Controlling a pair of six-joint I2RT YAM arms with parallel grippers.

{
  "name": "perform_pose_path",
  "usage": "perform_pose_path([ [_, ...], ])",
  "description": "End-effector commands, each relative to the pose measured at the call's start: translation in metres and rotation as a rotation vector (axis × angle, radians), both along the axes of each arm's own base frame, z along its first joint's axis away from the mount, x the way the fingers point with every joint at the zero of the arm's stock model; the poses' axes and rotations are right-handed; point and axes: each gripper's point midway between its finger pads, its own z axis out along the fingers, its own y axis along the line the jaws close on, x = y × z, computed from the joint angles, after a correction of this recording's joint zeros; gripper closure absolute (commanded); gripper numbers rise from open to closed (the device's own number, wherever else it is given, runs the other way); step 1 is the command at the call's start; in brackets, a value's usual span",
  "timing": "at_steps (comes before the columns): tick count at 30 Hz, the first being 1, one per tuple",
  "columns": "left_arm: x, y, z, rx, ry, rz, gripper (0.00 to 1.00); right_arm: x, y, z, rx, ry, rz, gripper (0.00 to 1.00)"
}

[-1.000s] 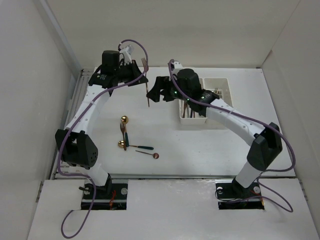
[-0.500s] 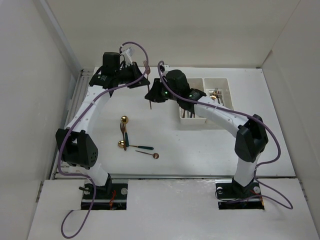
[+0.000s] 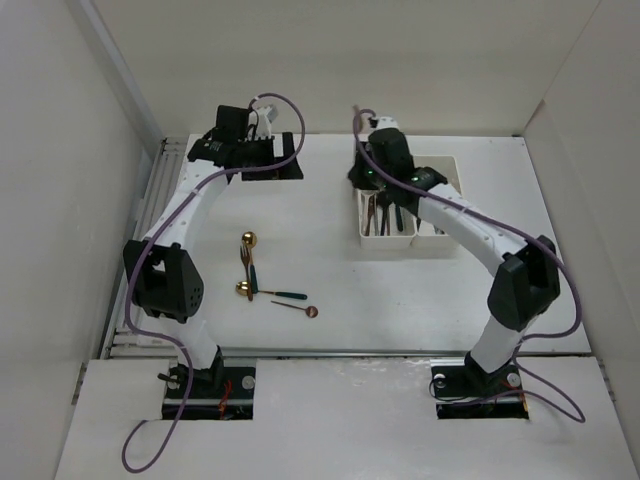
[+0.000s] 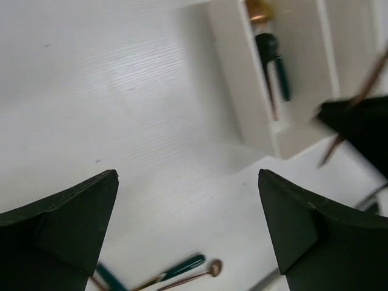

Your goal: Sort the eating utensils into containers

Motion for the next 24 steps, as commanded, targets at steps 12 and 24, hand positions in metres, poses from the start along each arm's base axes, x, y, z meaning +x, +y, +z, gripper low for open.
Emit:
perform_pose_path([
  [12,-0.071,0.096,-0.150,0.549,0.302,0.008,0.10,0.001,-0.302,-0.094,-0.775,0.257,-0.678,1.00],
  [24,-0.113,0.105,-0.194,0.593,0.479,-0.130,0.45,0.010,-0.296,-0.121,-0.789,0.322,-0.621,0.67],
])
